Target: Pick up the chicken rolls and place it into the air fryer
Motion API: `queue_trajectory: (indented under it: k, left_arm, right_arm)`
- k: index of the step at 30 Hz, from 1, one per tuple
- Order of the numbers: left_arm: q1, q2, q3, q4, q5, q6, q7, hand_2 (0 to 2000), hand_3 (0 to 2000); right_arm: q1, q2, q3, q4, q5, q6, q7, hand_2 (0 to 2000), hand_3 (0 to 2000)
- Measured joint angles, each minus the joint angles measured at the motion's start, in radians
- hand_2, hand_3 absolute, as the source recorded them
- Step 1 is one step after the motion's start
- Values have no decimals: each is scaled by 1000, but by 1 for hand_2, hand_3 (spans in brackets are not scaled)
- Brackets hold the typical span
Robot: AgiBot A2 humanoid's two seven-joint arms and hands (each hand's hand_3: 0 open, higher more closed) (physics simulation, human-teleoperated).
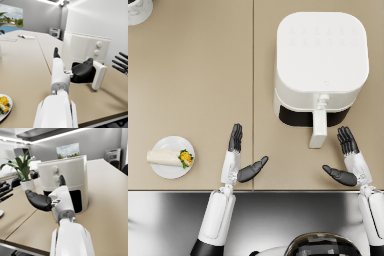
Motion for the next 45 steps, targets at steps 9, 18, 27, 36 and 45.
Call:
queue_trajectory:
  k: [9, 18, 27, 36, 45]
  left_arm:
    - [0, 0, 0, 0, 0, 0, 0, 0, 0]
    - [0, 0, 0, 0, 0, 0, 0, 0, 0]
    - [0, 0, 0, 0, 0, 0, 0, 0, 0]
    - [-64, 0, -61, -45, 0, -96, -96, 0, 0]
    - [-128, 5, -176, -111, 311, -101, -100, 0, 0]
  right_arm:
    - [0, 0, 0, 0, 0, 0, 0, 0, 0]
    - [0, 0, 0, 0, 0, 0, 0, 0, 0]
    - [0, 0, 0, 0, 0, 0, 0, 0, 0]
    - [-19, -20, 1, 36, 0, -95, 96, 0, 0]
    - [2, -59, 23, 32, 277, -99, 101, 0, 0]
